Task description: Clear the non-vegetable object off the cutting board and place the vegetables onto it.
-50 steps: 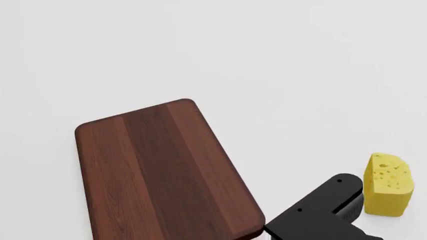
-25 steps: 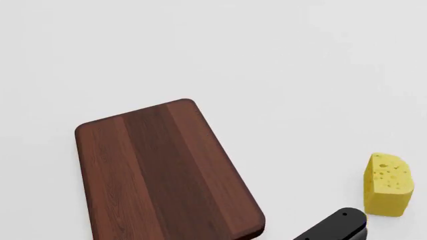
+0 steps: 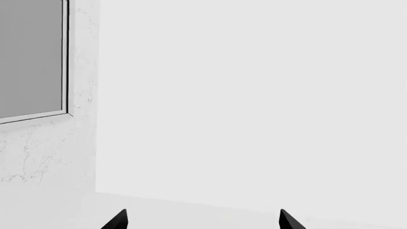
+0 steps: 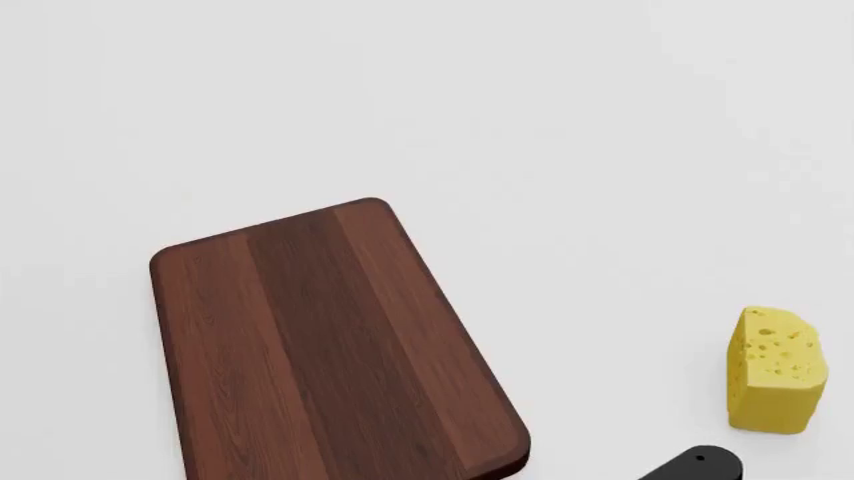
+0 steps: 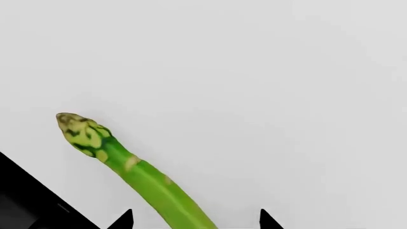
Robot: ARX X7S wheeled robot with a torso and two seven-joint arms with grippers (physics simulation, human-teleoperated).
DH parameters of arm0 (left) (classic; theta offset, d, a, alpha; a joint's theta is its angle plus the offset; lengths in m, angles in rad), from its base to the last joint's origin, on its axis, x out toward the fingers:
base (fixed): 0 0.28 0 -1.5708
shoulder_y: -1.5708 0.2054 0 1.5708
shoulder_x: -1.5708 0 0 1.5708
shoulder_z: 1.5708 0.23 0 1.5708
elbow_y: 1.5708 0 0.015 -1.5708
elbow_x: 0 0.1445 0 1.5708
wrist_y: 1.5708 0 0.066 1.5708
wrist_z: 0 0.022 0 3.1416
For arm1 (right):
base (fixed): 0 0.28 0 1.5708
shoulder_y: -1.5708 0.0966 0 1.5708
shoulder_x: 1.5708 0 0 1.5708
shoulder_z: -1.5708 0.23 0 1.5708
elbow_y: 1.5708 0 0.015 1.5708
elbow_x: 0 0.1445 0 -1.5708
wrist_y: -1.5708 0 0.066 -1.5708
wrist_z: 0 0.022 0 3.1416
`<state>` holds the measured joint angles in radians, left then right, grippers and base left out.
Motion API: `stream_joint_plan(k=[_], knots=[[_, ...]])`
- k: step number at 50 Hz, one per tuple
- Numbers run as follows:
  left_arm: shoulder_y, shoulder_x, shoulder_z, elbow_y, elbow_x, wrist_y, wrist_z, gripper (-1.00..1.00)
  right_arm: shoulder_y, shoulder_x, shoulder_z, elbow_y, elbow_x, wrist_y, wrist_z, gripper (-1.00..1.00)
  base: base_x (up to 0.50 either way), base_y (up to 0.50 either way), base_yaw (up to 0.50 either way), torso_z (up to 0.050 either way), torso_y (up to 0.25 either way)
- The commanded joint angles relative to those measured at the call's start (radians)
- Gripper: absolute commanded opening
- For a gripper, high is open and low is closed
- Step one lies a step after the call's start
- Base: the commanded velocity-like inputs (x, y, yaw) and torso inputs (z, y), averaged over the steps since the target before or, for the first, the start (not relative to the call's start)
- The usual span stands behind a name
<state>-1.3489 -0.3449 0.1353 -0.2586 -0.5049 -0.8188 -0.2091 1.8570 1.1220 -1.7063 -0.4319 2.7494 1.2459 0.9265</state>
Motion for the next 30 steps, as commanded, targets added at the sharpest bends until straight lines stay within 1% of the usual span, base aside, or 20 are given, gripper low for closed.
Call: stream_joint_plan(k=[1,2,6,13,20,30], knots=[[0.003,-0.002,-0.002,-0.002,-0.003,0.002,-0.003,1.00,-0.116,0.003,-0.004,0.008,-0.118,-0.020,-0.116,1.00,0.00,0.00,0.00,0.000,0.000],[0.002,-0.003,-0.003,-0.001,-0.003,0.002,-0.004,1.00,-0.124,0.003,-0.002,0.005,-0.127,-0.021,-0.123,-1.00,0.00,0.00,0.00,-0.010,0.000],[0.002,-0.004,-0.005,-0.003,-0.004,0.002,-0.005,1.00,-0.110,-0.010,-0.003,0.014,-0.114,-0.011,-0.119,-1.00,0.00,0.00,0.00,-0.003,0.000],[-0.004,-0.004,-0.008,-0.003,-0.009,-0.001,-0.007,1.00,-0.031,-0.061,-0.007,0.057,-0.062,0.028,-0.082,-1.00,0.00,0.00,0.00,-0.003,0.000],[-0.009,-0.004,-0.007,-0.012,-0.008,0.004,-0.007,1.00,0.132,-0.156,-0.003,0.148,0.007,0.103,-0.029,-1.00,0.00,0.00,0.00,0.000,0.000],[-0.014,-0.005,-0.007,-0.004,-0.014,-0.004,-0.009,1.00,0.208,-0.248,0.025,0.254,0.001,0.182,-0.035,-1.00,0.00,0.00,0.00,0.000,0.000]])
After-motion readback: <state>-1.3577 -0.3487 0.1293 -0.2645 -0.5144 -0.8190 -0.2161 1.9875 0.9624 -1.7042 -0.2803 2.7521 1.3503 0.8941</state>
